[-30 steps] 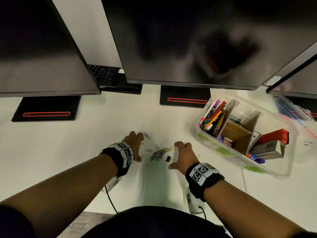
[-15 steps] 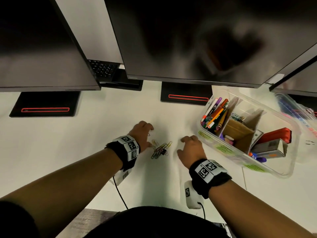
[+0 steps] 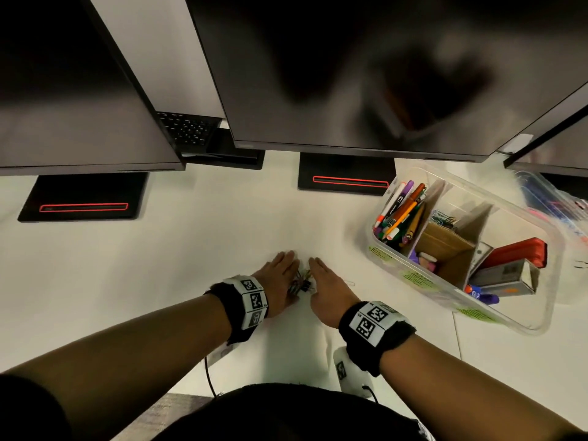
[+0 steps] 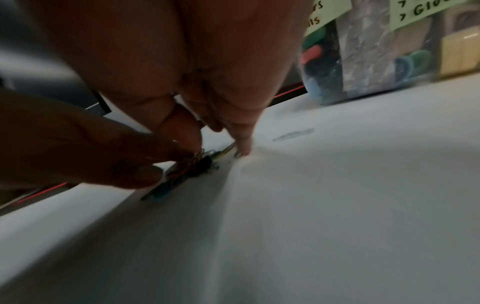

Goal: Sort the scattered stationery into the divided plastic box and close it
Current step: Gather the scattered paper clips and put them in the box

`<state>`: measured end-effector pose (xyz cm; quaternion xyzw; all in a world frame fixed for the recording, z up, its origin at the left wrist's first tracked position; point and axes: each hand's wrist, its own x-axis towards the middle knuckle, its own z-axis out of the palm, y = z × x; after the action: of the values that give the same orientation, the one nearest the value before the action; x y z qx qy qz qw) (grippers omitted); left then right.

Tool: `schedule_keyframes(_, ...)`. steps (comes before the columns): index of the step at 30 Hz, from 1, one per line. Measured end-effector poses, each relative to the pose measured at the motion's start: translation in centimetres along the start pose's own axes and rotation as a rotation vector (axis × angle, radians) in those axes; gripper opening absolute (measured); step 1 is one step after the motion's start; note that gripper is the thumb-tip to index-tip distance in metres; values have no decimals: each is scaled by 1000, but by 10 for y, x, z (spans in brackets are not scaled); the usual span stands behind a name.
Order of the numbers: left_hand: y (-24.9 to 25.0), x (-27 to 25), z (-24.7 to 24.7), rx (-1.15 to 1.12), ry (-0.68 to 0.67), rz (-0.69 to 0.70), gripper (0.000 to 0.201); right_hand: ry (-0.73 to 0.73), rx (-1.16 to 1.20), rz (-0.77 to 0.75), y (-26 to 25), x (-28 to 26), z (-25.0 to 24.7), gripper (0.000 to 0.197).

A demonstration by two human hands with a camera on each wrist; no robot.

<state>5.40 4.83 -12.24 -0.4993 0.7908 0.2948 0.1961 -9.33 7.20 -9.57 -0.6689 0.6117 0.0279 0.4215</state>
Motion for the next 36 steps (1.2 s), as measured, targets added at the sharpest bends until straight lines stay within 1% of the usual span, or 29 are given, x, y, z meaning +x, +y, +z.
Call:
schedule_keyframes(1, -1, -1, -2, 1, 1, 26, 78, 20, 33, -23, 0, 1, -4, 65)
schedule_keyframes(3, -4, -6, -11, -20, 41, 72, 78, 148, 113, -20, 4, 4, -13, 59)
schedule_keyframes(5, -12, -12, -21, -99, 104, 30, 80, 298, 110, 31, 13, 8, -20, 51)
schedule_keyframes(6, -17, -14, -25, -118, 126, -4, 82, 336, 65, 75, 18, 9, -23, 48)
schedule_keyframes(7, -21, -15, -27, -114, 137, -44, 83, 333, 10, 131, 23, 10, -24, 45)
schedule_keyframes(9, -25, -16, -28, -102, 119, -117, 89, 251, -72, 232, 28, 8, -24, 42)
schedule_keyframes(10, -25, -17, -28, -109, 99, -142, 92, 210, -101, 248, 29, 7, -23, 41)
schedule_keyframes(11, -24, -16, -26, -120, 83, -155, 93, 185, -114, 240, 28, 7, -21, 39)
schedule_keyframes(13, -19, -14, -23, -144, 72, -152, 92, 190, -102, 183, 23, 10, -15, 35)
schedule_keyframes(16, -6, -7, -20, -190, 84, -121, 90, 201, 3, 121, 12, 14, -8, 34)
schedule_keyframes(18, 3, -4, -22, -248, 96, -103, 92, 239, 76, 106, 9, 16, -8, 33)
schedule_keyframes(20, 6, 0, -25, -283, 122, -89, 95, 291, 99, 76, 9, 16, -11, 33)
schedule_keyframes(21, 5, 1, -25, -284, 137, -82, 97, 284, 79, 60, 10, 16, -12, 39)
schedule_keyframes(24, 0, 3, -23, -209, 149, -71, 102, 155, -23, 40, 13, 15, -10, 72)
schedule_keyframes(25, 0, 3, -21, -179, 139, -67, 103, 130, -62, 33, 12, 17, -7, 76)
schedule_keyframes(26, 0, 3, -19, -152, 131, -62, 102, 126, -97, 21, 12, 18, -5, 75)
schedule_keyframes(28, 3, 4, -16, -117, 136, -46, 97, 155, -134, -9, 10, 24, 0, 63)
schedule_keyframes(30, 5, 7, -15, -128, 159, -41, 86, 190, -122, -17, 9, 27, 4, 52)
schedule_keyframes(33, 7, 11, -14, -190, 182, -53, 63, 224, -76, -31, 12, 30, 7, 36)
schedule_keyframes(35, 10, 11, -14, -201, 184, -52, 45, 239, -66, -42, 14, 31, 8, 23)
schedule_keyframes(36, 11, 11, -14, -202, 179, -53, 38, 242, -61, -42, 15, 32, 8, 20)
